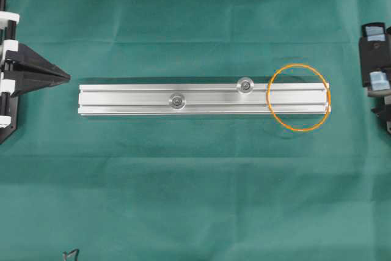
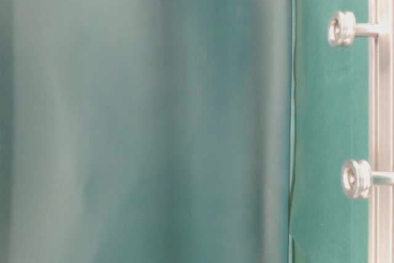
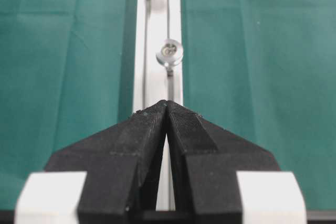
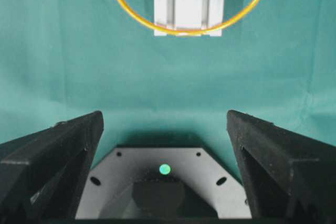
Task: Hook the rubber onto the shaft.
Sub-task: 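Open the right gripper and lower it over the band's near edge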
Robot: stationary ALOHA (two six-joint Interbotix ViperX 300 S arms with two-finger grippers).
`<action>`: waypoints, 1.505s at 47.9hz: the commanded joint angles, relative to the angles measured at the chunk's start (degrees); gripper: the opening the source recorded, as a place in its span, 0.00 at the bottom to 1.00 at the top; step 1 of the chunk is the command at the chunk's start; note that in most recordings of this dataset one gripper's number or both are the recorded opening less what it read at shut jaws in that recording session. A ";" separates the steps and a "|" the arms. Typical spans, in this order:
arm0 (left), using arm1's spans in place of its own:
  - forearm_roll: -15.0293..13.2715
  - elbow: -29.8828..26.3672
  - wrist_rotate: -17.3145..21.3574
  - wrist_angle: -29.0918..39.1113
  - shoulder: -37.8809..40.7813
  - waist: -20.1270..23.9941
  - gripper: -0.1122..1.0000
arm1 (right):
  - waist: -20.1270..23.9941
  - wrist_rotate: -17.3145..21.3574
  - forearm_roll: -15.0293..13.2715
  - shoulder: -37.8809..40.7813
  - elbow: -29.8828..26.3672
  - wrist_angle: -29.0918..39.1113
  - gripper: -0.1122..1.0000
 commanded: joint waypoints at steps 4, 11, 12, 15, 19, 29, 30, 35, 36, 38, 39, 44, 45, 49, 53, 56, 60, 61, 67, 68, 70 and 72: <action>0.09 -1.93 -0.09 -0.53 0.53 0.09 0.12 | 0.09 0.18 -0.09 1.85 -2.55 -2.46 0.98; 0.09 -1.93 -0.09 -0.44 0.44 0.09 0.12 | 0.09 0.09 -0.09 4.57 -3.96 -4.66 0.98; 0.09 -1.93 -0.09 -0.44 0.44 0.09 0.12 | 0.09 0.09 -0.09 4.92 -4.13 -5.01 0.98; 0.09 -2.02 -0.09 -0.44 0.44 0.18 0.12 | 0.09 0.09 -0.09 6.15 -4.75 -5.71 0.98; 0.09 -1.93 -0.09 -0.53 0.44 0.18 0.12 | 0.09 0.09 -0.09 7.82 -5.71 -6.59 0.98; 0.09 -1.93 -0.18 -0.53 0.44 0.09 0.12 | 0.09 0.09 -0.09 11.78 -8.09 -8.61 0.98; 0.09 -1.93 -0.18 -0.53 0.44 0.18 0.12 | 0.09 0.09 -0.09 12.13 -8.35 -8.70 0.98; 0.09 -1.93 -0.09 -0.53 0.44 0.09 0.12 | 0.09 0.00 -0.09 13.45 -9.23 -9.58 0.98; 0.09 -1.93 -0.18 -0.53 0.44 0.09 0.12 | 0.09 0.00 -0.09 13.71 -9.32 -9.76 0.98; 0.09 -1.93 -0.09 -0.53 0.44 0.09 0.12 | 0.09 0.00 -0.09 14.15 -9.58 -10.20 0.98; 0.09 -1.93 -0.18 -0.53 0.44 0.09 0.12 | 0.09 0.00 -0.09 14.41 -9.76 -10.37 0.98; 0.09 -1.93 -0.18 -0.53 0.44 0.09 0.12 | 0.09 0.00 -0.09 15.21 -10.28 -11.16 0.98; 0.09 -1.93 -0.09 -0.53 0.53 0.18 0.12 | 0.09 0.00 -0.09 15.21 -10.28 -11.25 0.98; 0.09 -1.93 -0.09 -0.53 0.44 0.09 0.12 | 0.09 0.00 -0.09 15.64 -10.46 -11.51 0.98; 0.09 -1.93 -0.18 -0.53 0.44 0.18 0.12 | 0.09 0.00 -0.09 15.73 -10.55 -11.43 0.98; 0.09 -1.93 -0.18 -0.44 0.53 0.09 0.12 | 0.09 0.00 -0.09 15.73 -10.55 -11.51 0.98; 0.09 -2.02 -0.18 -0.53 0.44 0.09 0.12 | 0.09 0.00 -0.09 15.64 -10.46 -11.43 0.98; 0.09 -1.93 -0.09 -0.53 0.44 0.09 0.12 | 0.09 0.00 -0.09 15.73 -10.46 -11.43 0.98; 0.09 -1.93 -0.09 -0.53 0.44 0.09 0.12 | 0.09 -0.09 -0.09 15.73 -10.46 -11.51 0.98; 0.09 -1.93 -0.09 -0.53 0.44 0.09 0.12 | 0.09 0.00 -0.09 15.64 -10.55 -11.51 0.98; 0.18 -1.93 -0.09 -0.44 0.44 0.18 0.12 | 0.09 0.00 -0.09 15.73 -10.46 -11.51 0.98; 0.09 -2.02 -0.09 -0.53 0.44 0.18 0.12 | 0.09 0.00 -0.09 15.73 -10.55 -11.51 0.98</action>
